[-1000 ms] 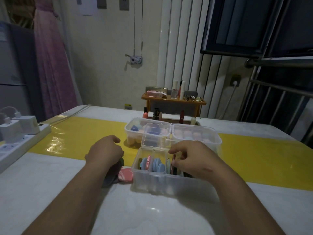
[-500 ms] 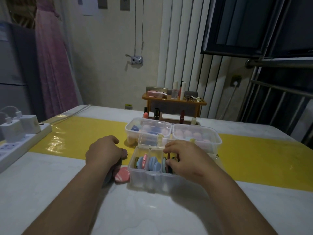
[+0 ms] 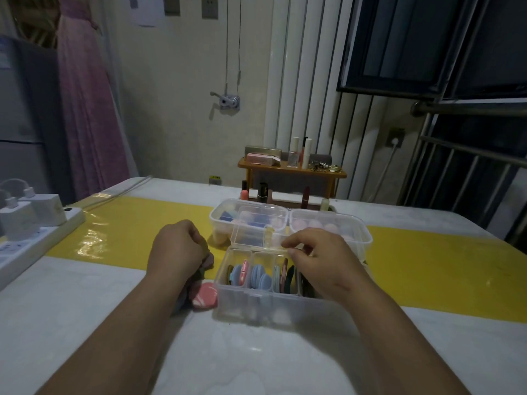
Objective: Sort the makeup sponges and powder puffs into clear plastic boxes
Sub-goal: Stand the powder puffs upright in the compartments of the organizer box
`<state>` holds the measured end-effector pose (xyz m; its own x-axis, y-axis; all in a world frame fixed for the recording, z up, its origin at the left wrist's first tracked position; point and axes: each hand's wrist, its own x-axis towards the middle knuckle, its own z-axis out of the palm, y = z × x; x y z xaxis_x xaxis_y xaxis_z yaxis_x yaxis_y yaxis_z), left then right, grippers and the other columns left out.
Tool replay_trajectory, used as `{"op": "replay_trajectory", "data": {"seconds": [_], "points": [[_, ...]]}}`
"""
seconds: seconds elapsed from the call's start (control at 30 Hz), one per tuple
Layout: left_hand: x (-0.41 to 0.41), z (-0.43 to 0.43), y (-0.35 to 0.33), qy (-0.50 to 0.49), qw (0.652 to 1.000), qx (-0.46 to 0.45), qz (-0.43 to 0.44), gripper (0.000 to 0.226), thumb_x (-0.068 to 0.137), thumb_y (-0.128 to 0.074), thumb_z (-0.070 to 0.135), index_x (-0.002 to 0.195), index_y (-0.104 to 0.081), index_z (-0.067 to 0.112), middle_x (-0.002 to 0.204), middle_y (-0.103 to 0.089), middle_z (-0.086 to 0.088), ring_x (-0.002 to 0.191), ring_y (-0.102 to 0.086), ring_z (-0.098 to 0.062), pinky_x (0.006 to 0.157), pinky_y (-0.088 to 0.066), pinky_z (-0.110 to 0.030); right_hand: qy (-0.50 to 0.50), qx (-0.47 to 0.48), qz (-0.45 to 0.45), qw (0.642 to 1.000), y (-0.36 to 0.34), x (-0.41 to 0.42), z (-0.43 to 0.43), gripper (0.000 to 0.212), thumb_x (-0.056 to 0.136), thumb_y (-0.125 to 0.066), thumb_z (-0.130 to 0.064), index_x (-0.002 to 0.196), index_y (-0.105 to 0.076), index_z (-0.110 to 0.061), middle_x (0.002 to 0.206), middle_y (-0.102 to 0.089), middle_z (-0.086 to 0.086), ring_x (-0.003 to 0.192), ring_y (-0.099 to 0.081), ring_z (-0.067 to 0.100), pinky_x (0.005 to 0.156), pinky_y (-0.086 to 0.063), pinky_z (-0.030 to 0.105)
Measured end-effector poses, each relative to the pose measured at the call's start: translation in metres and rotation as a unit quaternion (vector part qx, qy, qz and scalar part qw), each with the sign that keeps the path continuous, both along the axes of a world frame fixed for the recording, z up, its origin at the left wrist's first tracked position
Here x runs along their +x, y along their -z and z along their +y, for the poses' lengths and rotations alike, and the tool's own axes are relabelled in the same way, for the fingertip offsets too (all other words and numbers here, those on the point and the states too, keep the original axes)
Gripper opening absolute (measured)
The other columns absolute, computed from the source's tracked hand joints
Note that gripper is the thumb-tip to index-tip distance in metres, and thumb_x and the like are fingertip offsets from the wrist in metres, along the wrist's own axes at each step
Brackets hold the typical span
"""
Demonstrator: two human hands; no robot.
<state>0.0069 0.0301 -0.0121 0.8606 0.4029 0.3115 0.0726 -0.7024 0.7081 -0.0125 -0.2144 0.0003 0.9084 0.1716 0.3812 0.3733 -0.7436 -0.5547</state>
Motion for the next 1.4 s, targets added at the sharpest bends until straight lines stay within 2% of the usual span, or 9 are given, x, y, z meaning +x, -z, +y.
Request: {"op": "replay_trajectory", "data": {"seconds": [0.13, 0.33, 0.47, 0.57, 0.7, 0.83, 1.0, 1.17, 1.4], "points": [[-0.001, -0.001, 0.0, -0.018, 0.998, 0.055, 0.004, 0.019, 0.075, -0.057, 0.003, 0.071, -0.06, 0.022, 0.054, -0.053, 0.01, 0.058, -0.046, -0.005, 0.05, -0.029, -0.027, 0.0, 0.019, 0.002, 1.0, 0.0, -0.001, -0.001, 0.02, 0.095, -0.058, -0.026, 0.108, -0.071, -0.035, 0.092, -0.056, -0.027, 0.085, -0.056, -0.004, 0.07, -0.043, 0.013], [0.001, -0.005, -0.002, -0.01, 0.994, -0.009, -0.112, 0.019, 0.087, -0.058, 0.005, 0.08, -0.064, 0.022, 0.081, -0.063, 0.005, 0.061, -0.053, -0.005, 0.054, -0.041, -0.028, 0.014, 0.049, -0.006, 0.999, -0.002, 0.0, -0.003, 0.019, 0.094, -0.059, -0.024, 0.104, -0.072, -0.035, 0.096, -0.061, -0.022, 0.081, -0.055, -0.003, 0.066, -0.04, 0.013], [0.001, -0.008, -0.004, 0.032, 0.98, -0.048, -0.189, 0.014, 0.089, -0.062, 0.01, 0.088, -0.068, 0.024, 0.089, -0.067, 0.004, 0.071, -0.058, 0.001, 0.054, -0.039, -0.007, 0.015, 0.067, -0.003, 0.998, -0.002, 0.0, -0.004, 0.02, 0.094, -0.059, -0.022, 0.103, -0.072, -0.035, 0.098, -0.063, -0.019, 0.079, -0.056, -0.004, 0.064, -0.039, 0.011], [-0.001, -0.014, -0.004, 0.075, 0.967, -0.126, -0.21, 0.023, 0.089, -0.062, 0.007, 0.087, -0.068, 0.029, 0.085, -0.068, 0.009, 0.073, -0.062, -0.002, 0.049, -0.042, -0.004, 0.015, 0.075, -0.001, 0.997, -0.002, 0.0, -0.004, 0.02, 0.094, -0.06, -0.022, 0.103, -0.072, -0.034, 0.098, -0.065, -0.018, 0.078, -0.056, -0.004, 0.063, -0.038, 0.009], [-0.003, -0.019, -0.004, 0.137, 0.955, -0.171, -0.201, 0.023, 0.089, -0.065, 0.004, 0.091, -0.073, 0.026, 0.087, -0.071, 0.013, 0.083, -0.066, -0.004, 0.07, -0.056, -0.026, 0.008, 0.09, 0.0, 0.996, -0.003, 0.0, -0.004, 0.02, 0.093, -0.061, -0.021, 0.102, -0.071, -0.036, 0.097, -0.065, -0.019, 0.076, -0.056, -0.006, 0.062, -0.038, 0.008], [-0.007, -0.025, -0.007, 0.201, 0.942, -0.182, -0.199, 0.032, 0.088, -0.067, 0.002, 0.086, -0.071, 0.033, 0.084, -0.071, 0.017, 0.081, -0.064, 0.005, 0.064, -0.048, -0.007, -0.007, 0.101, 0.002, 0.995, -0.003, 0.0, -0.003, 0.022, 0.094, -0.06, -0.022, 0.103, -0.067, -0.041, 0.098, -0.064, -0.021, 0.081, -0.055, -0.01, 0.057, -0.041, 0.007], [-0.008, -0.03, -0.006, 0.256, 0.929, -0.209, -0.169, 0.034, 0.085, -0.07, -0.001, 0.083, -0.073, 0.032, 0.079, -0.073, 0.015, 0.077, -0.067, -0.003, 0.071, -0.051, -0.021, -0.044, 0.134, 0.01, 0.99, -0.004, -0.002, -0.002, 0.033, 0.096, -0.06, -0.026, 0.116, -0.058, -0.052, 0.109, -0.064, -0.022, 0.087, -0.056, -0.012, 0.061, -0.045, 0.004], [-0.01, -0.033, -0.007, 0.296, 0.924, -0.188, -0.15, 0.035, 0.086, -0.069, -0.004, 0.084, -0.073, 0.031, 0.085, -0.073, 0.013, 0.083, -0.068, -0.004, 0.076, -0.055, -0.017, -0.066, 0.13, 0.01, 0.989, -0.004, -0.004, 0.0, 0.042, 0.095, -0.06, -0.028, 0.111, -0.053, -0.066, 0.113, -0.062, -0.029, 0.093, -0.057, -0.009, 0.068, -0.048, 0.012], [-0.014, -0.037, -0.009, 0.327, 0.916, -0.196, -0.122, 0.03, 0.085, -0.069, -0.006, 0.086, -0.073, 0.024, 0.084, -0.075, 0.007, 0.08, -0.07, -0.004, 0.074, -0.054, -0.014, -0.081, 0.114, 0.013, 0.99, -0.002, -0.002, 0.002, 0.036, 0.095, -0.06, -0.024, 0.117, -0.063, -0.052, 0.102, -0.056, -0.044, 0.092, -0.054, -0.01, 0.071, -0.042, 0.012]]}}
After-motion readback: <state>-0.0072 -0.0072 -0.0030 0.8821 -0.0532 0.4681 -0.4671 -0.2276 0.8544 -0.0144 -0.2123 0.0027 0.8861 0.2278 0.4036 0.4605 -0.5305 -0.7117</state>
